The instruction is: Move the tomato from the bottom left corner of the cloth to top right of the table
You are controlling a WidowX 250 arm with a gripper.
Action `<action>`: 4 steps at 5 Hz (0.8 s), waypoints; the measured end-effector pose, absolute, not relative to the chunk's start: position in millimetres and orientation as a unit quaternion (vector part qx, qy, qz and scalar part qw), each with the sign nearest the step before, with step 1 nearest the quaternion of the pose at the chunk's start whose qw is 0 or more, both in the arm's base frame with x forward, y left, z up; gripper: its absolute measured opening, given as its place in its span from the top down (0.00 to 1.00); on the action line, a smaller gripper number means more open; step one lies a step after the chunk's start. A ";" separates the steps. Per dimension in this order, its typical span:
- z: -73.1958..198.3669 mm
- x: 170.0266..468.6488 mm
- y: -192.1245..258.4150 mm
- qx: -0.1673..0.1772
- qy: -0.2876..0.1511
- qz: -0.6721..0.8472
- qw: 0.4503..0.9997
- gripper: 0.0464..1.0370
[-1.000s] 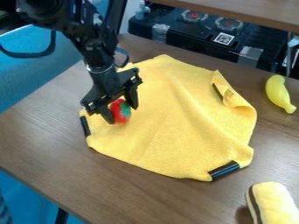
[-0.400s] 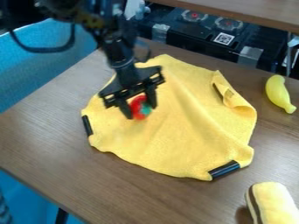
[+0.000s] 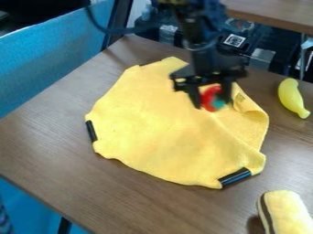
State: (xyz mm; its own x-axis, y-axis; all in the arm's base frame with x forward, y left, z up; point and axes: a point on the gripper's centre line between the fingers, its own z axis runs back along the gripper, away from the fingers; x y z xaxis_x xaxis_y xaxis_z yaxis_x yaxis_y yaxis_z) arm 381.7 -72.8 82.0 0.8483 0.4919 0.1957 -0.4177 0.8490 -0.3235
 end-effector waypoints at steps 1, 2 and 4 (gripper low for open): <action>61.4 404.2 -116.2 -0.164 -0.091 0.171 0.967 0.42; 45.3 415.2 -165.5 -0.150 -0.086 0.125 0.977 0.41; 40.0 408.2 -226.9 -0.160 -0.089 0.093 0.979 0.35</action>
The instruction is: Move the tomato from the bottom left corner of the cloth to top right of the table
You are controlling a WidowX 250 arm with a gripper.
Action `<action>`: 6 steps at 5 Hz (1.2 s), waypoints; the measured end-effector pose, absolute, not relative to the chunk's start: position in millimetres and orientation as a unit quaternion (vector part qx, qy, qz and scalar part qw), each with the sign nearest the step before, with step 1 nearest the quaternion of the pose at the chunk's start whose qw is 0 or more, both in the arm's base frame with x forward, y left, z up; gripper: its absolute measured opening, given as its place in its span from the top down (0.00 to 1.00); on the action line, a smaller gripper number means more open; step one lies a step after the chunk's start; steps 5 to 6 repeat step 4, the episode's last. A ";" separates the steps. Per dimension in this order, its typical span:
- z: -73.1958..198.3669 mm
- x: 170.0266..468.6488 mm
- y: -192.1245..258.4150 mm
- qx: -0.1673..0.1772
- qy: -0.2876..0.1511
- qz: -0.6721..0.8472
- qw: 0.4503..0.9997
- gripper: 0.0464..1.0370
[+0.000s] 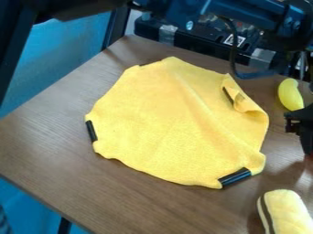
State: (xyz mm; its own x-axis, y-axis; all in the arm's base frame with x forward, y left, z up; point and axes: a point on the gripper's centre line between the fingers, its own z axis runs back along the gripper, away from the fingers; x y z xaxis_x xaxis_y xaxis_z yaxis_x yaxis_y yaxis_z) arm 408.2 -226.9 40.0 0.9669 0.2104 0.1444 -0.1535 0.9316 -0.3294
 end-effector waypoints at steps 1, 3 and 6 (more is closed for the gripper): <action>30.2 399.1 -230.1 -0.149 -0.084 0.090 0.981 0.10; 43.7 385.3 -230.1 -0.155 -0.100 0.067 0.981 0.04; 79.4 371.3 -224.8 -0.169 -0.129 0.020 0.977 0.04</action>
